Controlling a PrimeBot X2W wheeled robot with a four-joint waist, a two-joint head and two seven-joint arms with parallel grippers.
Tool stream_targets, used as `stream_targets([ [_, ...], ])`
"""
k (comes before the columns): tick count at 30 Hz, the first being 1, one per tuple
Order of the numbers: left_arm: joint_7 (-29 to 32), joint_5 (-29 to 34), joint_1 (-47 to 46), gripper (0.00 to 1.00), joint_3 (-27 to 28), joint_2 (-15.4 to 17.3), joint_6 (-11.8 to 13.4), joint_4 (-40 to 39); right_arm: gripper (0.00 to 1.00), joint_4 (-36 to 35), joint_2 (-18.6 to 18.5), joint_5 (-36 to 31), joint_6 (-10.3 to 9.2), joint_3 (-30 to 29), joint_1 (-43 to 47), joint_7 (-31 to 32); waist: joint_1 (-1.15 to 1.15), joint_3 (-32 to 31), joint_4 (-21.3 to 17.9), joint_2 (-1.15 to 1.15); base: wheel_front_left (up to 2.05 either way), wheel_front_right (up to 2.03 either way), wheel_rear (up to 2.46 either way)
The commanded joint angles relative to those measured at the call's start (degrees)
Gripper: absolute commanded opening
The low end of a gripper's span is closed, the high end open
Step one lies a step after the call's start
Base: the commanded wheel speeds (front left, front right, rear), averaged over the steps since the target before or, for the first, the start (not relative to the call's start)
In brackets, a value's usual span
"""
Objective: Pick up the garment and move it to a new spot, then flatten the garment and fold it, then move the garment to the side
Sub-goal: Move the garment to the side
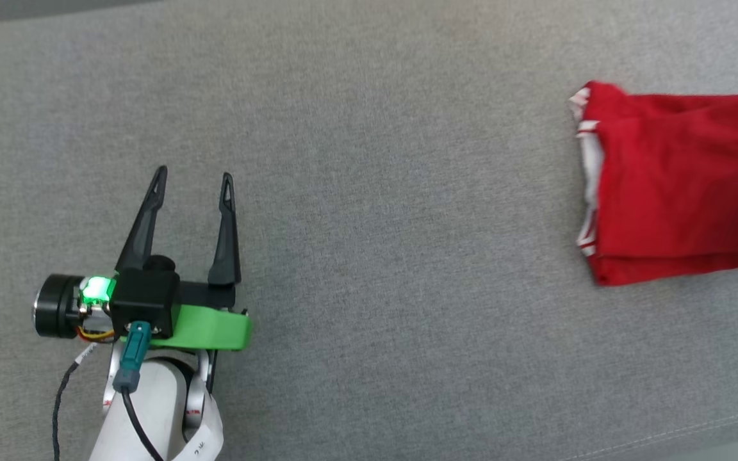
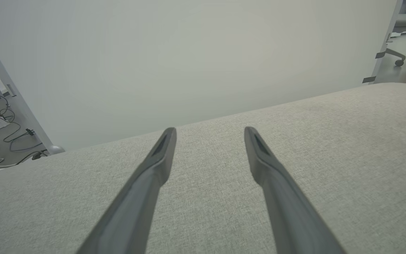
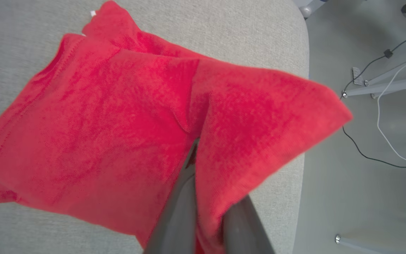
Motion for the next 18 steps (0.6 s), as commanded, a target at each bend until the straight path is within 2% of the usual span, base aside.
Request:
stream_targets([
  [1,-0.34,0.71,-1.36,1.0,0.28,0.66,-0.09,-0.62,0.0,1.94,-0.76,-1.21,-0.04,0.05,-2.1,-0.57,0.0,5.1,-0.26,0.0,0.0,0.0,0.0],
  [8,-0.34,0.91,-3.19,1.0,0.43,1.48,0.53,-2.99,0.0,14.89,-1.38,-2.49,-0.04,-2.61,-8.86,-3.12,0.0,9.21,1.05,0.0,0.0,0.0,0.0],
  [15,-0.34,0.86,-4.02,1.0,0.34,1.87,1.16,-4.27,0.0,24.86,0.65,-3.09,-0.04,-6.52,-13.62,-6.11,0.0,10.93,2.23,0.0,0.0,0.0,0.0],
  [16,-0.34,0.82,-4.01,1.0,0.29,1.85,1.28,-4.35,0.08,25.95,1.09,-3.32,-0.04,-6.92,-14.02,-6.68,0.0,10.84,2.34,0.0,0.0,0.0,0.0],
  [17,-0.34,0.77,-3.96,1.0,0.24,1.82,1.38,-4.33,0.51,26.97,1.56,-3.5,-0.04,-7.42,-14.3,-7.26,0.0,10.6,2.42,0.0,0.0,0.0,0.0],
  [18,-0.34,0.68,-3.84,1.0,0.18,1.76,1.5,-4.24,1.0,28.05,2.14,-3.84,-0.04,-7.84,-14.5,-7.92,0.0,10.2,2.52,0.0,0.0,0.0,0.0],
])
